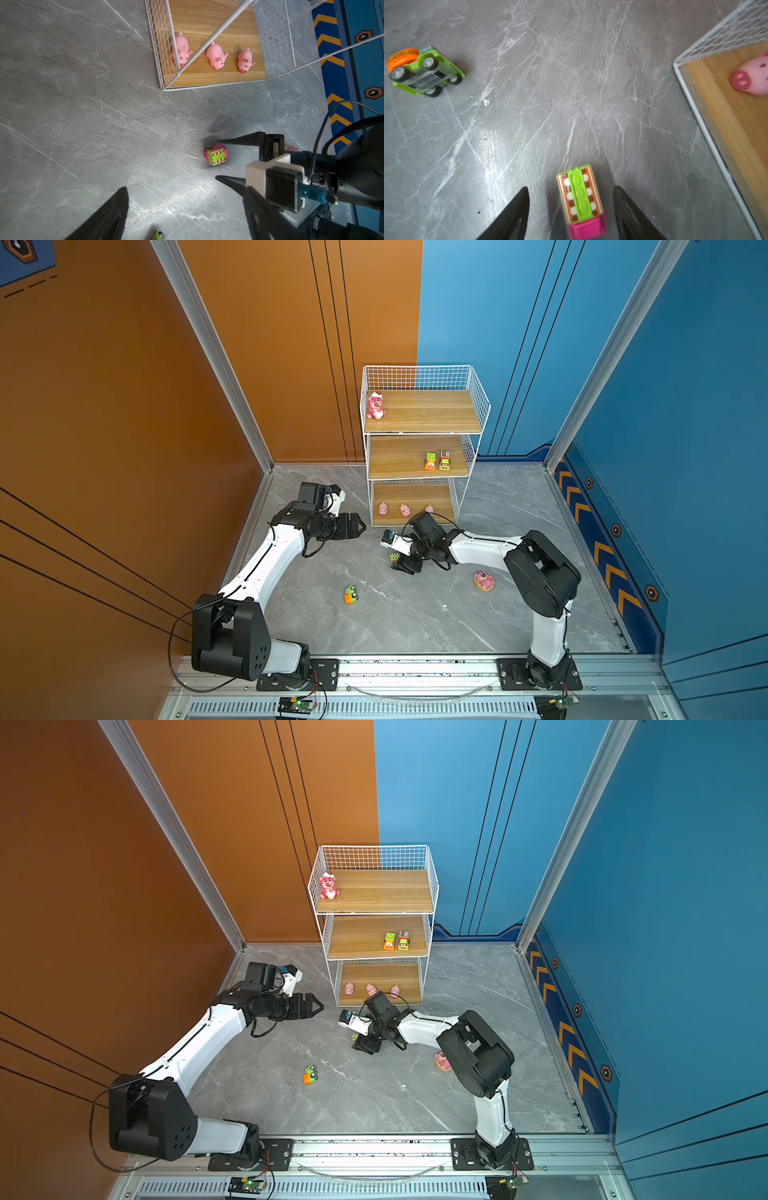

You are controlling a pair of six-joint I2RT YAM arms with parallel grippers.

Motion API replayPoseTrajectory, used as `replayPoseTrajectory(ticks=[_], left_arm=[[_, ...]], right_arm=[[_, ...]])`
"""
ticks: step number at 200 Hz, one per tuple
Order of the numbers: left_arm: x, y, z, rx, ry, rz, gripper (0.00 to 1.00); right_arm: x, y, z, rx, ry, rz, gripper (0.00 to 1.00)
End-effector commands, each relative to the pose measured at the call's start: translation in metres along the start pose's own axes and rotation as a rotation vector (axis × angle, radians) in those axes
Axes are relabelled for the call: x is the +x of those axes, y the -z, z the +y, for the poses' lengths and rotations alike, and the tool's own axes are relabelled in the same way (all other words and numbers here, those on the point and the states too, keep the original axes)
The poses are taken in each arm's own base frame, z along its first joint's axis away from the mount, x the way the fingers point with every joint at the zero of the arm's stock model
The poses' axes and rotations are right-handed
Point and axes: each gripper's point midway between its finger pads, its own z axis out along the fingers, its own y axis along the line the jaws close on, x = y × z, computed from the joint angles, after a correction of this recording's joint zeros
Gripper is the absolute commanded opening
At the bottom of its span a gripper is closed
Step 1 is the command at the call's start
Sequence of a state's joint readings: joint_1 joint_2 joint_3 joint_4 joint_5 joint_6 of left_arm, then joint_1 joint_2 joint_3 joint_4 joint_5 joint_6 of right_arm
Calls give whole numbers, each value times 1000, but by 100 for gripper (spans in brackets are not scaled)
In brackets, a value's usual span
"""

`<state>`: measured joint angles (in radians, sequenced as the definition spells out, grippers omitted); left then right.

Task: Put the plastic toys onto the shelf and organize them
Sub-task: 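Close the right gripper on the green roof of the pink car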

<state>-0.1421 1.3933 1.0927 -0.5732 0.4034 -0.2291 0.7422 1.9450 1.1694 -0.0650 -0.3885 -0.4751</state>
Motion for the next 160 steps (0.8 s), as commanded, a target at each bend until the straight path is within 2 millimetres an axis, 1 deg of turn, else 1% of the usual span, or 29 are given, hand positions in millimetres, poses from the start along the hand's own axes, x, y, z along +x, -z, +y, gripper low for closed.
replayPoseTrajectory(ticks=[1, 20, 39, 49, 62, 83, 110, 112, 114, 123, 146, 160], left_arm=[[1, 2, -1, 23, 12, -6, 88], [1, 3, -1, 24, 13, -9, 87], [0, 4, -1, 21, 15, -15, 87], [0, 5, 0, 17, 16, -17, 87], [-1, 6, 0, 16, 17, -21, 87], [-2, 8, 0, 15, 19, -29, 87], [-3, 10, -2, 21, 20, -37, 88], [-3, 10, -1, 20, 21, -37, 84], [-3, 10, -1, 21, 21, -38, 83], [-2, 10, -2, 23, 24, -36, 83], [-2, 11, -2, 22, 30, -40, 83], [-3, 11, -2, 22, 30, -47, 83]], right_arm=[[5, -7, 4, -8, 1, 44, 61], [1, -8, 3, -3, -5, 40, 55], [0, -8, -1, 17, -6, 39, 45], [-2, -6, -3, 32, -10, 28, 40], [-6, -3, -5, 54, -22, 14, 38], [-11, 3, -8, 80, -49, -5, 29], [-13, 8, -6, 111, -93, -31, 28], [-14, 9, -6, 113, -99, -33, 28], [-14, 9, -6, 114, -104, -36, 27], [-15, 11, -4, 120, -125, -37, 27], [-14, 17, -9, 202, -200, -18, 28], [-11, 21, -13, 258, -289, -23, 28]])
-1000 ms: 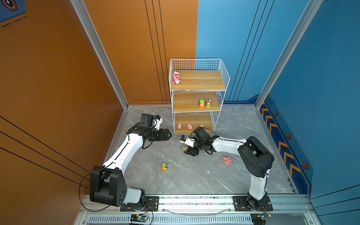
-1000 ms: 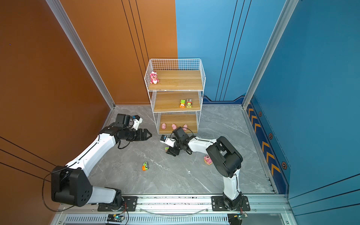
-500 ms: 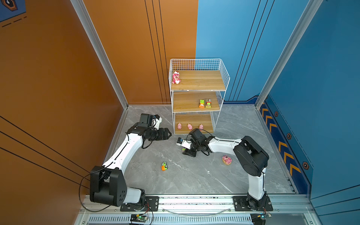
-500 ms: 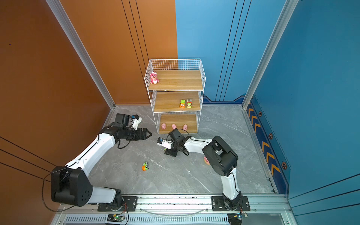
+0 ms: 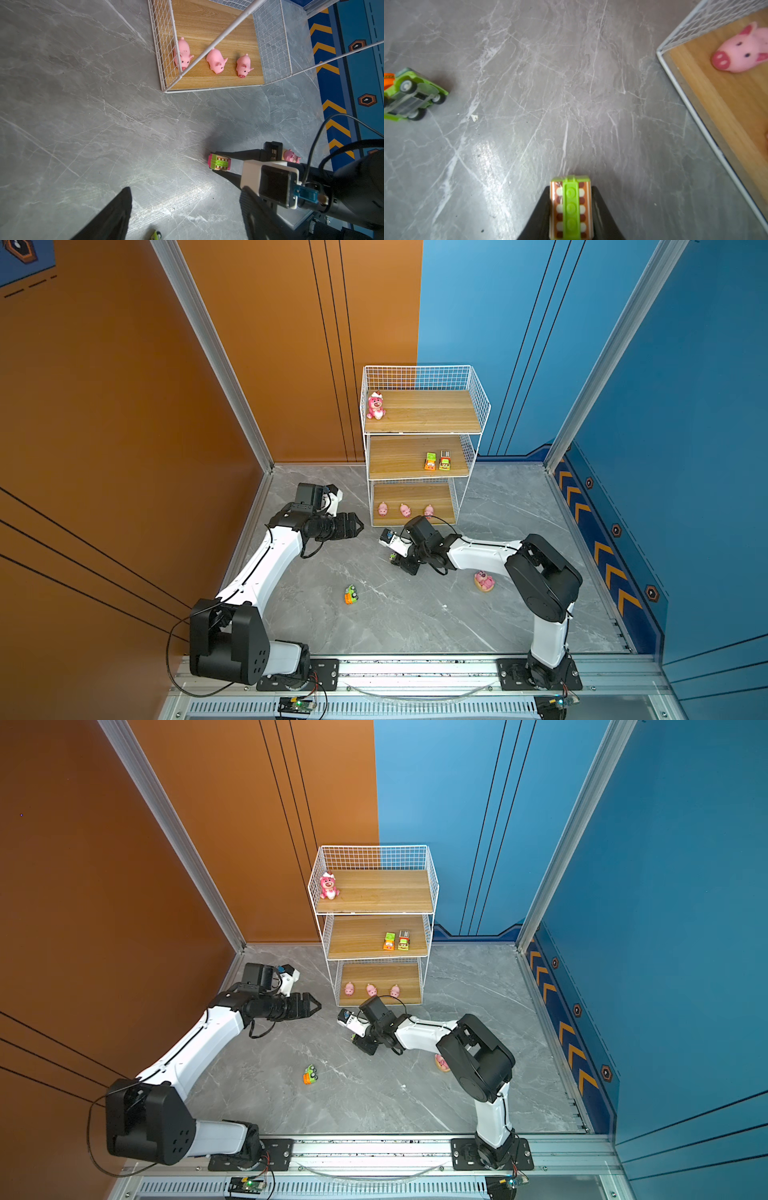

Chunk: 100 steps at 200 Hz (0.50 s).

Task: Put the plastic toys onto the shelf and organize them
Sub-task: 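Close the right gripper on the green roof of the pink car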

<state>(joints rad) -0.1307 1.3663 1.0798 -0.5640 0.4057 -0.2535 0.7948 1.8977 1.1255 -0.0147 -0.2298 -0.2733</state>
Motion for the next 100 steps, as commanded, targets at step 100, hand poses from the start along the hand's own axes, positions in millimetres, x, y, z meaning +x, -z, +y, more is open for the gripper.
replayPoseTrajectory(ticks=[100], left_arm=[[0, 9, -5, 13, 6, -37, 82]], right_arm=[[14, 12, -15, 437, -698, -94, 29]])
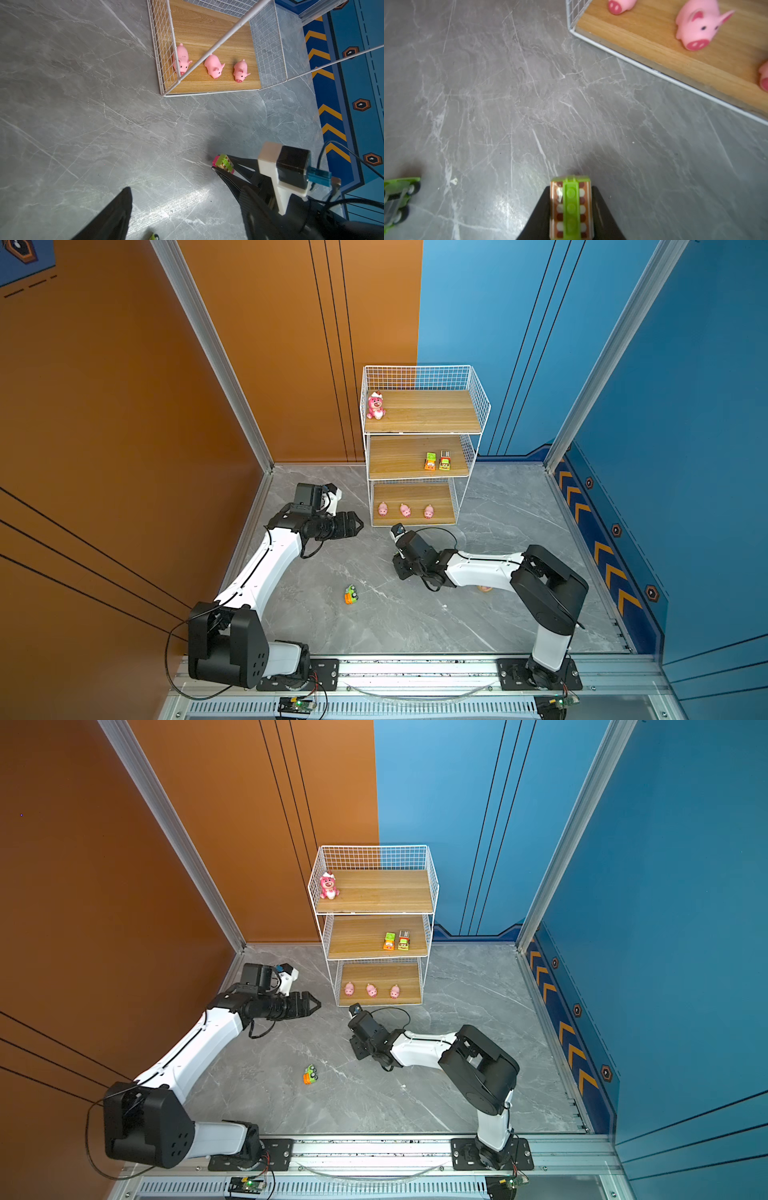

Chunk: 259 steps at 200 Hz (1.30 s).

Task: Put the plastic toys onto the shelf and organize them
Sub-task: 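Close the right gripper on the green roof of the pink car, then lift the pink car off the floor with the right gripper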

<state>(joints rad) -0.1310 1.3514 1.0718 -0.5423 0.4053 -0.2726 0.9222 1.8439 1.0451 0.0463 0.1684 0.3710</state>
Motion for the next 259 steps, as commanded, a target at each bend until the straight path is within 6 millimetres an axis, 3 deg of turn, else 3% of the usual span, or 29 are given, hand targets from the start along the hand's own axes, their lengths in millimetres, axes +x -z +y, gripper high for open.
replayPoseTrajectory(ticks=[1, 66, 107, 131, 173, 220, 259], left_arm=[[4, 6, -2, 6, -2, -12, 82], [7, 7, -5, 2, -15, -13, 82], [8, 8, -6, 2, -21, -15, 83], [8, 8, -7, 2, -25, -15, 83], [8, 9, -8, -1, -27, -20, 83], [7, 11, -9, 1, -30, -25, 84], [7, 13, -10, 3, -36, -31, 84]], right_arm=[[1, -3, -12, 113, -159, -50, 29], [12, -11, -19, 220, -187, -44, 30], [8, -5, -18, 230, -172, -58, 39], [-2, 5, -15, 199, -138, -78, 52], [-25, 32, 0, 63, -30, -166, 66], [-27, 42, 9, -113, 73, -232, 68], [-17, 38, 4, -121, 129, -320, 68]])
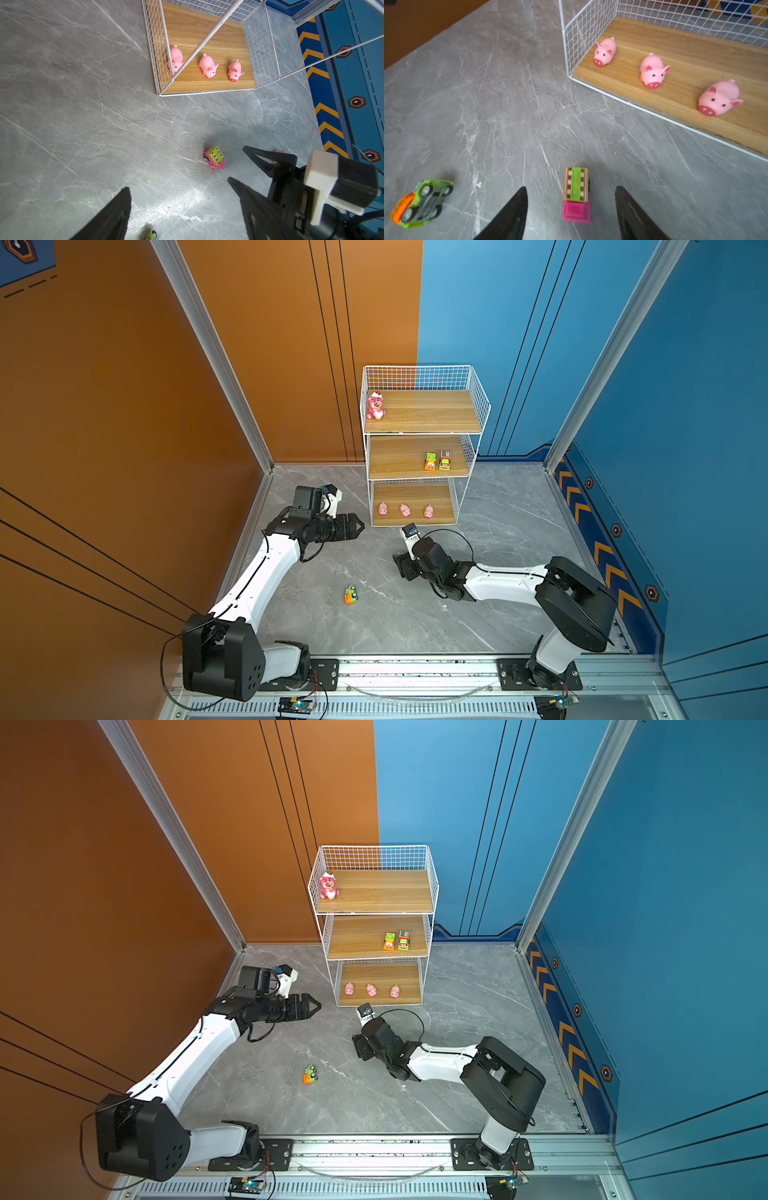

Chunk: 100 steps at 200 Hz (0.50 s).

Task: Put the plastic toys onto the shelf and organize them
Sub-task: 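Lift the pink car off the floor with the right gripper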

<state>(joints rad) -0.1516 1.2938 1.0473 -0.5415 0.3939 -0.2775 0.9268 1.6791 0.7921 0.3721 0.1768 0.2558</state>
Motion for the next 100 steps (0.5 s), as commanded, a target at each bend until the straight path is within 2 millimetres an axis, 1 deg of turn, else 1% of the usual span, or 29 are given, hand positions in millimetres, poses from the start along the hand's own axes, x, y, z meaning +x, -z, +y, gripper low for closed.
replayPoseTrajectory(ticks=[1, 13, 37, 68, 100], left_arm=[[2, 3, -1, -6, -13, -8, 84], [2, 3, -1, -6, -13, -7, 84], [2, 3, -1, -5, -13, -6, 84], [3, 1, 1, -8, -9, 0, 84], [2, 0, 2, -2, 0, 1, 84]], right_arm=[[-7, 0, 6, -57, 58, -101, 68], [-5, -1, 1, -50, 59, -134, 67], [-3, -2, 1, -71, 62, -194, 65], [7, -11, 4, -96, 54, -218, 64], [12, -17, 0, -79, 48, -227, 60]])
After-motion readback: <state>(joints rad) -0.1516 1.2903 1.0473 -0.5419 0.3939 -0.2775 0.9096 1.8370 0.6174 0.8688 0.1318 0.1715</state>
